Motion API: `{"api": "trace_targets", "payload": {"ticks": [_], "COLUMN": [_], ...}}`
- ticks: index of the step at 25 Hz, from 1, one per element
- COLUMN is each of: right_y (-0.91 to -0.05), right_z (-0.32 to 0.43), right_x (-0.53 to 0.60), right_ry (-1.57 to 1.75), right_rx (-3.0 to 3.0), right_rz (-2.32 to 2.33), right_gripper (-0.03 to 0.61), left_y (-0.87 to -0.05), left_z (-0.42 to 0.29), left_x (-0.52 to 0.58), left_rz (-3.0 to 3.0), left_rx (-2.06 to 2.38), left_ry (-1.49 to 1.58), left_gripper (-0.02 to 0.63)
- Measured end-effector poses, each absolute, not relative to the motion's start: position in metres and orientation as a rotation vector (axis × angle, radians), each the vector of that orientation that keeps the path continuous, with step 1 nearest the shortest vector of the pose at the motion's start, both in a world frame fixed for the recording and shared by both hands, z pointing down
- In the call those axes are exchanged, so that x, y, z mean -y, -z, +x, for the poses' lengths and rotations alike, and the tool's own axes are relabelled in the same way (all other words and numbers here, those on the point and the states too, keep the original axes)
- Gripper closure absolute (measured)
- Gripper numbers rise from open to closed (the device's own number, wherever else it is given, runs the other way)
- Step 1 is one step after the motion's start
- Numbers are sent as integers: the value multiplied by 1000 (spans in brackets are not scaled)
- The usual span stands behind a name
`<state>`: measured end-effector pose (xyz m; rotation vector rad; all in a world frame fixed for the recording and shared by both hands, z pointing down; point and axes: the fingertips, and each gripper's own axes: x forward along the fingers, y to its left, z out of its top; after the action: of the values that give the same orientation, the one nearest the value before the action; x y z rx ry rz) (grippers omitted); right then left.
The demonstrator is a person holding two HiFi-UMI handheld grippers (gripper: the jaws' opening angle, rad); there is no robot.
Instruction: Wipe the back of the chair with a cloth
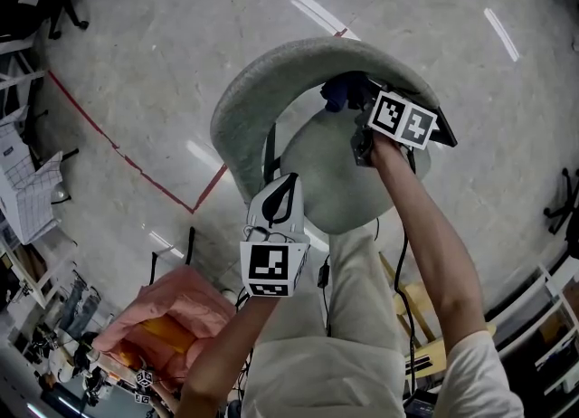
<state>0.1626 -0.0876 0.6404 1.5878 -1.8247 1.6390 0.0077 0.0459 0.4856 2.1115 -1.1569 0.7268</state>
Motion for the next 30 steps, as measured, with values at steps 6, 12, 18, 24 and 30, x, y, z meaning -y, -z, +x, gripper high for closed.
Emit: {"api": "trace_targets", "payload": {"ticks": [6,12,18,24,30], "right_y": [-646,-646,-648,-639,-598], "right_z": [197,244,267,261,244], "right_x": [86,60,40,23,15], "right_ry": [-1684,-1814,-1933,-1829,-1690], "right_rx": [1724,1566,1479,1538,1705], "right_rz": [1755,2005,2133,2033,1761], "right_gripper": [503,503,503,503,505], "left_y": [-490,-484,-480,-471,-445], "left_z": [11,23,26,20,20], "left_x": [-46,-52,-55,-66,-76], "left_rz": [2106,2128,2128,2146,2149], "left_rx": [1137,1143,1164,1169,1149], "left_ry": [-715,-736,-718,-703,-678], "left_gripper": [612,612,612,612,612]}}
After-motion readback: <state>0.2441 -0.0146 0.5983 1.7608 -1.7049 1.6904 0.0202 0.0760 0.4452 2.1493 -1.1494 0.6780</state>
